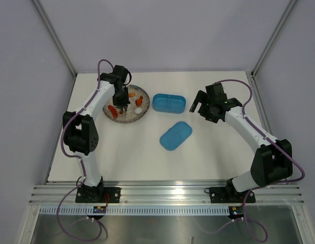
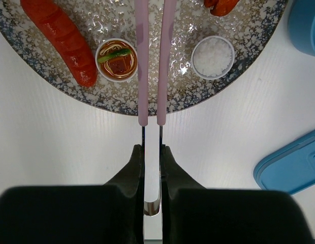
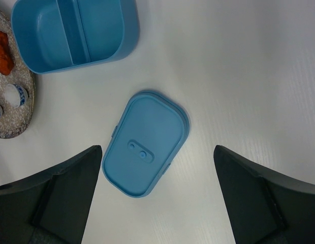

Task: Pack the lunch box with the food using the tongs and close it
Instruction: Pick up the fake food from the plate.

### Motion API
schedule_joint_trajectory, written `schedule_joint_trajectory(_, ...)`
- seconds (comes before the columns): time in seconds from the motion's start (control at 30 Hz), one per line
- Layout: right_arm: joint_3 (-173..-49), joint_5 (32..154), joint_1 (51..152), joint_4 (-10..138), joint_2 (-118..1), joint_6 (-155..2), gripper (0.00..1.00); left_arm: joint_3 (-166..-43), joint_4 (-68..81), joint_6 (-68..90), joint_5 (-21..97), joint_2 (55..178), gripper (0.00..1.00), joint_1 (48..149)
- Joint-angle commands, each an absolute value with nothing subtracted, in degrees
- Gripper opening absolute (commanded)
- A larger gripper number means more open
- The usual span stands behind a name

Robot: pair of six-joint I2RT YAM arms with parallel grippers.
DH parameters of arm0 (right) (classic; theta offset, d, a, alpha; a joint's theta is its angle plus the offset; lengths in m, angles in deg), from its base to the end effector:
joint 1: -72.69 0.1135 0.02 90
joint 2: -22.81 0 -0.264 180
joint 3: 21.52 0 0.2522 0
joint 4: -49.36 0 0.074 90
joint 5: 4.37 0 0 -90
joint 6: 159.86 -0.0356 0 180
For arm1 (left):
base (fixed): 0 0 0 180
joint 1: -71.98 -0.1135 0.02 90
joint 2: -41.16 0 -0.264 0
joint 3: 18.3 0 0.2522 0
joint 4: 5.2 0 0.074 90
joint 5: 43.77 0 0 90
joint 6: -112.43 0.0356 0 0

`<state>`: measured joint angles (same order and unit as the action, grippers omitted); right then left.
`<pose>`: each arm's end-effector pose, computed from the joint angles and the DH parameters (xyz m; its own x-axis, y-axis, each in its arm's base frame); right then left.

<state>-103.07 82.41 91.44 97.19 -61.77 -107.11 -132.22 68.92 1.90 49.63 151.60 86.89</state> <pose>0.2999 0.0997 0.2780 -0.7586 0.3807 -0.5288 0.2158 0.9125 0.3474 0.3873 -0.1009 0.2728 -0.9372 -0.1127 -0.3301 -0.0970 0.9932 -0.0639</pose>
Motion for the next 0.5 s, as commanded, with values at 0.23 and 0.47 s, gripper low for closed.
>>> schedule_joint_trajectory(0.23,-103.1,83.9,91.7,95.5,-60.8,-107.8,0.99,-135.3,67.6,2.5,45.2,145.8,0.00,86.9)
schedule_joint_trajectory(0.47,-103.1,83.8,91.6,95.6,-61.0,-107.7,0.99,-137.0,67.5,2.1,43.1,145.1,0.00,88.1)
